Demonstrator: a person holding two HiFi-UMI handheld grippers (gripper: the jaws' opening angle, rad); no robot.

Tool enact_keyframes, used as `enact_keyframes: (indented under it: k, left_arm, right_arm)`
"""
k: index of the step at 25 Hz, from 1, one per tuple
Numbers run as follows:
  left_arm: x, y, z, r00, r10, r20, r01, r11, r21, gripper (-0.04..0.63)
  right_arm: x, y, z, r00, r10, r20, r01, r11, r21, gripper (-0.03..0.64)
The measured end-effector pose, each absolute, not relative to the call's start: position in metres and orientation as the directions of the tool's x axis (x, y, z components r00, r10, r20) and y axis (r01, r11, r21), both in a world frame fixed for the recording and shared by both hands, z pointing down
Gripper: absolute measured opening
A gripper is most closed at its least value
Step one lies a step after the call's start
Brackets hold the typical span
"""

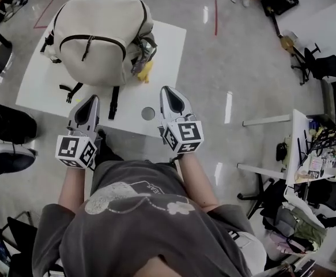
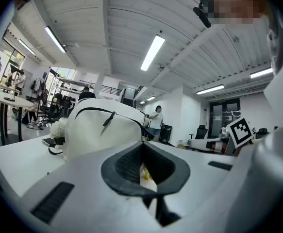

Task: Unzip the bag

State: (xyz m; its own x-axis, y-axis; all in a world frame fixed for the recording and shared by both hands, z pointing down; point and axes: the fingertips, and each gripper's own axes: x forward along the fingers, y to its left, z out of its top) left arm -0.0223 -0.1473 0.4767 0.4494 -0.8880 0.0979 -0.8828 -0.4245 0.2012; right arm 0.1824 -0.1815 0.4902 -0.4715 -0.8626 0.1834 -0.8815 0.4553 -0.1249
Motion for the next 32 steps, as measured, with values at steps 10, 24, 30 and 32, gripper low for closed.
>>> enact_keyframes:
  k: [10, 24, 30, 32]
  left_arm:
    - [-0.005, -0.063, 0.469, 0.217, -0.968, 0.128, -0.962, -0.189, 0.198, 0.006]
    - [0.008, 0.019, 0.462, 0.108, -0.981, 0.159, -0.974, -0.072, 0.215, 0.006]
    - [0.008, 0.053, 0.458, 0.122, -0.98, 0.156, -0.969, -0.084, 0.234, 0.006]
    - [0.003, 0.067, 0.455, 0.126, -0.98, 0.155, -0.966, -0.085, 0.245, 0.006]
  right_arm:
    - [0.214, -0.127, 0.504, -0.627, -0.749, 0.212, -0.778, 0.598, -0.192, -0.009]
    - [0.197, -0.078, 0.497, -0.715, -0.669, 0.202, -0.699, 0.677, -0.23, -0.011]
    - [0.178, -0.042, 0.49, -0.724, -0.65, 0.23, -0.689, 0.695, -0.205, -0.011]
    - [0.165, -0.026, 0.481, -0.738, -0.634, 0.229, -0.673, 0.717, -0.181, -0.011]
